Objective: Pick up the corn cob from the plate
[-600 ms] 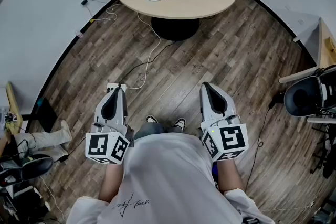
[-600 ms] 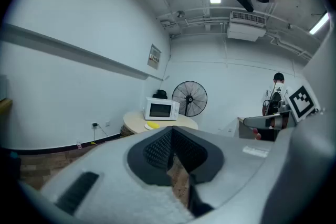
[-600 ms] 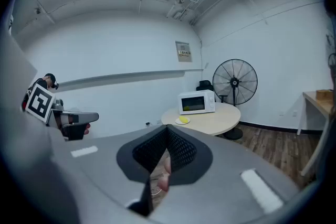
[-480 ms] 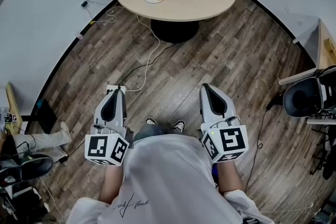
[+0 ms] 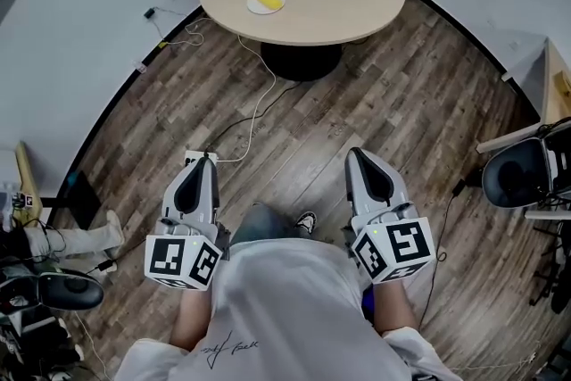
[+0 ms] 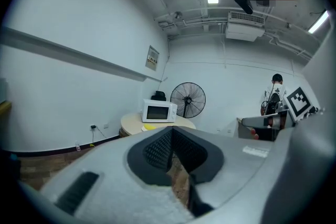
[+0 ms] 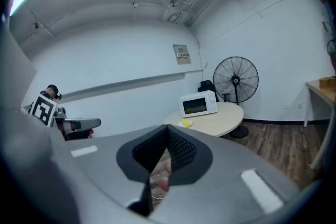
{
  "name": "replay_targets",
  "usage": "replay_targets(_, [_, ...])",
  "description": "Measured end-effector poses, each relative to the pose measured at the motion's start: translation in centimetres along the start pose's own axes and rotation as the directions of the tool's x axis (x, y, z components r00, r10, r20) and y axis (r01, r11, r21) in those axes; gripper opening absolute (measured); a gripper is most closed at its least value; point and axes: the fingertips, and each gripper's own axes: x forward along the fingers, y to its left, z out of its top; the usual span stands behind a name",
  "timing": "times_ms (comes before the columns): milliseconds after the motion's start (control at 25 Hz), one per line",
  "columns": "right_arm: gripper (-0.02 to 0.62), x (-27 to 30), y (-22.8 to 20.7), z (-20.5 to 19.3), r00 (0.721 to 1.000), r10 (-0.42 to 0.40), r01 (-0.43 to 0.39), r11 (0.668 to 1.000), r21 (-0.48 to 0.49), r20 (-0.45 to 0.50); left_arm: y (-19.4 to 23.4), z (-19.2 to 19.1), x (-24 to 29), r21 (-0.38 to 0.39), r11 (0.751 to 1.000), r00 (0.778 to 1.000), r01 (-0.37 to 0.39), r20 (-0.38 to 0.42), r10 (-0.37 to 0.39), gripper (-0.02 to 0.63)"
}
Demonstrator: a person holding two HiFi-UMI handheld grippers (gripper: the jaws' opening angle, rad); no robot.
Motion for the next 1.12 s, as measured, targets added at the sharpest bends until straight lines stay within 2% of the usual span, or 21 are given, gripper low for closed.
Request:
replay_targets(160, [0.012,0.6,-0.5,0.7,1.0,0.012,-0.012,1.0,-0.007,0.0,-0.5,0.7,1.2,0.009,1.0,1.0,0.01,-0.002,-0.01,-0.003])
replay_targets(360, [0.009,2.9,-0.4,1.8,0.997,0.076,-0.076,0.997,0.003,0.016,0.1,1.7,3.7,0.017,1.0,1.0,0.015,0.001,-0.015,-0.004])
replay_targets(640, [0.009,7.6,-1.8,3.3,0.999,0.052,-0.052,0.997,-0.048,-0.003,1.5,2.4,9.2,0.031,0.998,0.999,0.046,-0.025,-0.046,-0.009])
replay_targets(840, [0.011,11.7,-2.6,3.8,0.997,0.067,-0.069,0.996,-0.048,-0.041,2.6,3.1,13.2,0.029,0.998,0.997,0.064,-0.034,-0.063,-0.009])
replay_targets(1120, [0.011,17.2,-3.0,5.5,0.998,0.051,-0.052,0.998,-0.037,-0.044,5.4,5.1,17.9,0.028,0.995,0.995,0.092,-0.049,-0.091,-0.009])
